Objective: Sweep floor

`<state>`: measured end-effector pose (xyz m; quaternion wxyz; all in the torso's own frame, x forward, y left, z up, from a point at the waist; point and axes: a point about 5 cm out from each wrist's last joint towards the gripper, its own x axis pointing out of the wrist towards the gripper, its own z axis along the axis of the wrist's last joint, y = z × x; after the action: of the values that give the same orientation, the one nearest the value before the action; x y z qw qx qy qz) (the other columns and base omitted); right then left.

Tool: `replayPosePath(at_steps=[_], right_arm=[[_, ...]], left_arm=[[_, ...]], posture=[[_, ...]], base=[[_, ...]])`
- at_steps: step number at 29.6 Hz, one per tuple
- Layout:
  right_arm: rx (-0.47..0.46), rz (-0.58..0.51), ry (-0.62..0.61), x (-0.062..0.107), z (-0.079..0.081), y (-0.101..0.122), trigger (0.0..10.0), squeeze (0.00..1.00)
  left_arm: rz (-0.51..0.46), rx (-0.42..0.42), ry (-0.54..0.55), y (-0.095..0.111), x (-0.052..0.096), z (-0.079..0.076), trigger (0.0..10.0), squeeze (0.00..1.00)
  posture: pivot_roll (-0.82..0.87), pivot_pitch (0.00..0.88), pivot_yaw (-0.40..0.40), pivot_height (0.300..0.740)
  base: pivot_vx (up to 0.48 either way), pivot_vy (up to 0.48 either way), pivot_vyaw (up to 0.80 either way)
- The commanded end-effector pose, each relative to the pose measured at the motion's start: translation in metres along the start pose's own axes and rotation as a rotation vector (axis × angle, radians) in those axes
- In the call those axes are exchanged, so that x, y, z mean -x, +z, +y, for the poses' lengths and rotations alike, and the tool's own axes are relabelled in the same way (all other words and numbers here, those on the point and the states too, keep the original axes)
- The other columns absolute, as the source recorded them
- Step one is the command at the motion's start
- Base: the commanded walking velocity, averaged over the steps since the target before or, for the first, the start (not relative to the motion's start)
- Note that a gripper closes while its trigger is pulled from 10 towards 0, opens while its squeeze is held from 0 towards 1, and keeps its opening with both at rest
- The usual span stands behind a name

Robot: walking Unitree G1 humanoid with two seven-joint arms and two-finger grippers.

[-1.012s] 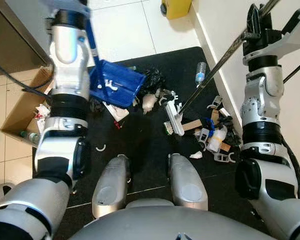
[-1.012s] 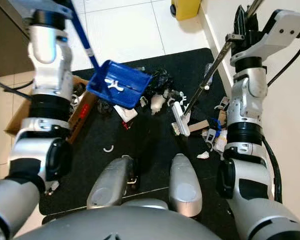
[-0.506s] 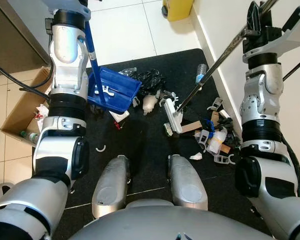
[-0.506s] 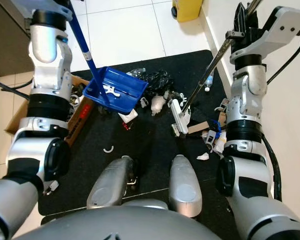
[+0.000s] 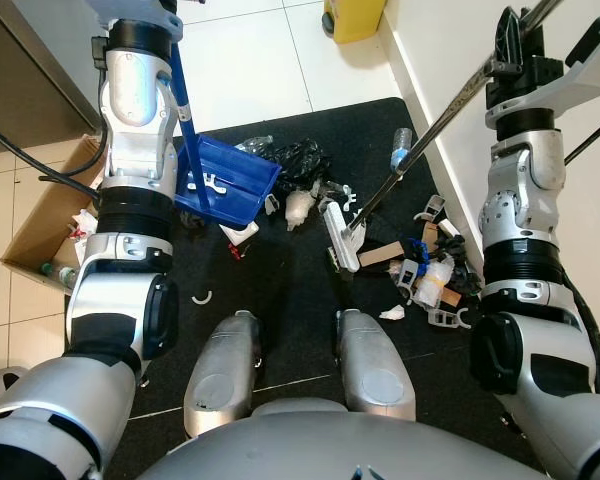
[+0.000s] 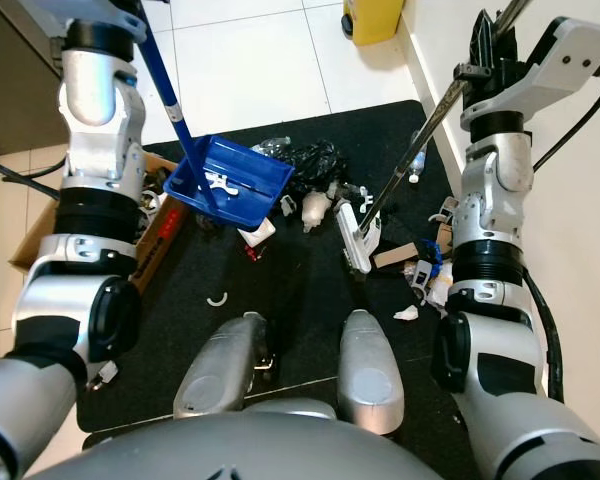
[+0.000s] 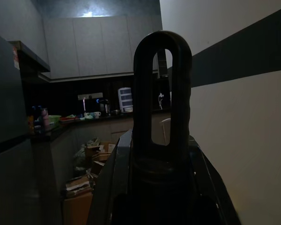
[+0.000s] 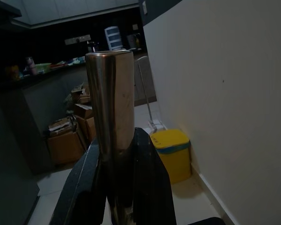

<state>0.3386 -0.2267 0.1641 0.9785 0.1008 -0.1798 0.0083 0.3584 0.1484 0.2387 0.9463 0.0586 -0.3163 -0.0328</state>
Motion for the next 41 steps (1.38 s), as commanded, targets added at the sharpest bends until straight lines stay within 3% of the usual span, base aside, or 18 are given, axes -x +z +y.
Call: replayPosePath(at_steps=[1,13,41], right_arm=[[-0.013,-0.032,-0.005,-0.0033,0.0010,0.0050,10.0,0.00],[-0.016,-0.033,-0.007,-0.0024,0.0009,0.0046,10.0,0.00],[-0.020,-0.038,-0.013,-0.0010,0.0006,0.0040,10.0,0.00]], left_arm=[[-0.034,-0.023,-0.005,0.0072,-0.0049,0.0023,10.0,0.00],[-0.031,-0.028,-0.007,0.0073,-0.0054,0.0026,10.0,0.00],[-0.021,-0.028,-0.022,0.0060,-0.0062,0.0010,10.0,0.00]], posture=[[0.03,0.009,0.015,0.740],[0.03,0.011,0.020,0.740],[0.03,0.014,0.029,0.740]], base=[[0.000,0.409,0.00],[0.000,0.393,0.00],[0.000,0.009,0.00]])
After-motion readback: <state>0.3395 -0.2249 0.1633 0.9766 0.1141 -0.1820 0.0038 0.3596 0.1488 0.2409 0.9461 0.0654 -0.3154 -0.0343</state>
